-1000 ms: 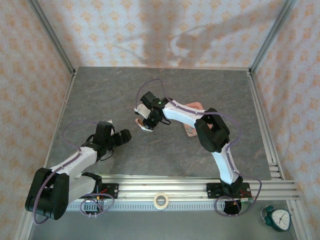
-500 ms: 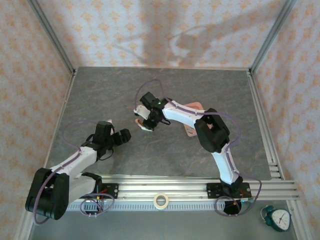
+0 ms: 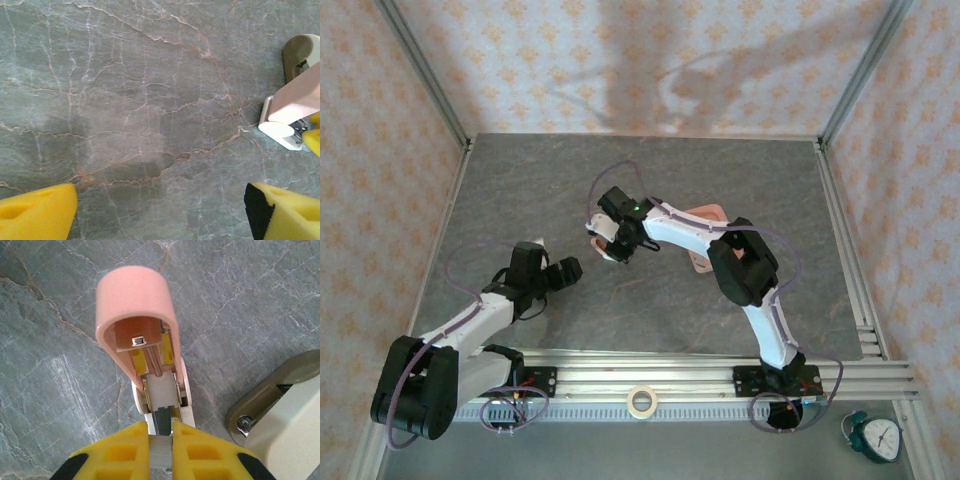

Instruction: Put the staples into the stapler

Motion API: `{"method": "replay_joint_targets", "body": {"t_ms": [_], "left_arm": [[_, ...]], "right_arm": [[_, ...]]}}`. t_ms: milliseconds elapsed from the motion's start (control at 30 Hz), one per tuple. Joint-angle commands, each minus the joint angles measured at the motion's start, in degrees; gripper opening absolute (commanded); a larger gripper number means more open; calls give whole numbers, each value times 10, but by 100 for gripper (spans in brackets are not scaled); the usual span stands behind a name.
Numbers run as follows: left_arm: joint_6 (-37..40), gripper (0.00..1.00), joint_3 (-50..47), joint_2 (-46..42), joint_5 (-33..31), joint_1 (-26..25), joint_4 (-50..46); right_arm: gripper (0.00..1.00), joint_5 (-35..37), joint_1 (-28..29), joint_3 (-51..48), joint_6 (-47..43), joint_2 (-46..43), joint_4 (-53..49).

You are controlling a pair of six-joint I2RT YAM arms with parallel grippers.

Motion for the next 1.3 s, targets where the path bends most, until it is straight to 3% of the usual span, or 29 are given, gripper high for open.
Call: {"method": "replay_joint_targets", "body": {"t_ms": [0,333,567,933,1267], "left_arm": [[7,87,15,-5,22,5,14],[3,83,35,17,86,3,57],[-16,81,45,34,96,-10,89],[-27,78,97,124,103,-68,122],[-43,77,142,200,123,-85,166]], "right_arm": [[15,0,1,-14,14,-34,8],[15,-72,-53,-123,140,-139,93],[15,-72,-76,-167,201,-169,104],[15,-49,-80,-237,244,-215,131],[15,-37,-81,-269,251,-243,142]]}}
